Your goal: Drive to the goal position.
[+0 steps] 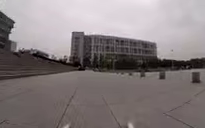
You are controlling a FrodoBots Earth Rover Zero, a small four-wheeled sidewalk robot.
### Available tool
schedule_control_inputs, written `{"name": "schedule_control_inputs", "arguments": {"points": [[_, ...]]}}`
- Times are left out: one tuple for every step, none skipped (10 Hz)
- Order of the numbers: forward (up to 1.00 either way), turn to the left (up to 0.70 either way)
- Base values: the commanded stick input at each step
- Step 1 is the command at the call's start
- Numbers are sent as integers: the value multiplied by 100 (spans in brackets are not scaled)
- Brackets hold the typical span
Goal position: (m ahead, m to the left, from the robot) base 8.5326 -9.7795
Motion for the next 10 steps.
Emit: {"name": "schedule_control_inputs", "arguments": {"points": [[70, -13], [70, -13], [70, -12], [70, -13], [70, -13], [70, -13], [70, -13], [70, -13], [70, -13], [70, -13]]}}
